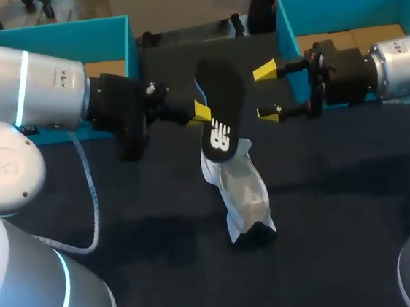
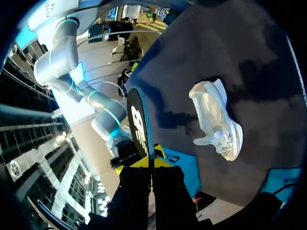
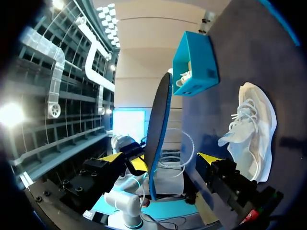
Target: Take the shoe out of the shoebox, open the shoe tongue, remove and reinsert the insole, then place the shoe into the shoebox
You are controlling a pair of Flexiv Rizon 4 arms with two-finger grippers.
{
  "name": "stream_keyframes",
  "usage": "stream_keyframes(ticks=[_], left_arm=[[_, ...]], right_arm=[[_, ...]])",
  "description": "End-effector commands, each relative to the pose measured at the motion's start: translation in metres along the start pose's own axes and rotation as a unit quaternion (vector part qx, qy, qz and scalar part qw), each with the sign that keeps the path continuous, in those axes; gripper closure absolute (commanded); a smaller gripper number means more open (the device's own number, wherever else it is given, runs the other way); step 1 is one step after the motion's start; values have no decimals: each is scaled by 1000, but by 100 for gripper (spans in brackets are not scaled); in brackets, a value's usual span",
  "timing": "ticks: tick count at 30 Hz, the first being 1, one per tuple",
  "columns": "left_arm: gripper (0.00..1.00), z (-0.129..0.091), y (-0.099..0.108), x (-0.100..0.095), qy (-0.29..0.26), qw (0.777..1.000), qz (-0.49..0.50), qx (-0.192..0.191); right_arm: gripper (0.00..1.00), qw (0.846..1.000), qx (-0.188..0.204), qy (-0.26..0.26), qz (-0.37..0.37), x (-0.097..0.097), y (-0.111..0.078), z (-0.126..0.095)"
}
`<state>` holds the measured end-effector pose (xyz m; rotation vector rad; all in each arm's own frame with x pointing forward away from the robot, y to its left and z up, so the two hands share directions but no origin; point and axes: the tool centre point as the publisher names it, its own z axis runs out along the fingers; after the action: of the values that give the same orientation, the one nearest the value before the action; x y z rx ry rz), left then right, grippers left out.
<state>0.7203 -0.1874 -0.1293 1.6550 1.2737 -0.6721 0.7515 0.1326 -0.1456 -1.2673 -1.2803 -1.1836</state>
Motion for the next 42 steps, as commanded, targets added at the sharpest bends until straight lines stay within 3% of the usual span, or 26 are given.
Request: stream_keyframes(ticks=[1,6,8,9,10,20,21,26,28,34,35,36,42], left_arm=[[100,13,-8,5,-8,1000,-4,-27],[100,20,-9,7,-11,999,-12,-31],[100,22,-10,7,-14,999,-15,-41],[100,23,-10,7,-15,999,-18,-41],[100,24,-9,7,-16,998,-17,-51],[100,37,-13,4,-23,998,-21,-58],[100,37,-13,4,-25,998,-21,-59],[100,39,-14,6,-27,997,-29,-59],[100,39,-14,7,-28,997,-30,-60],[100,38,-12,5,-31,997,-49,-56],[54,38,-11,4,-28,997,-50,-55],[0,36,-11,4,-27,997,-52,-51],[0,19,-6,12,-7,998,-62,-29]], right_arm=[[0,1000,4,5,1,2,6,15],[3,1000,8,8,4,2,8,22],[27,1000,9,10,9,2,10,23],[45,1000,12,9,13,1,11,24],[53,1000,13,10,13,1,12,25],[72,999,25,16,20,0,21,27],[81,999,27,15,21,0,22,27],[91,999,27,18,27,-5,20,28],[100,999,25,24,31,-7,20,29],[100,999,26,20,36,-9,22,27],[100,999,26,20,37,-10,22,27],[100,999,28,19,40,-11,23,26],[100,998,28,11,51,-20,22,21]])
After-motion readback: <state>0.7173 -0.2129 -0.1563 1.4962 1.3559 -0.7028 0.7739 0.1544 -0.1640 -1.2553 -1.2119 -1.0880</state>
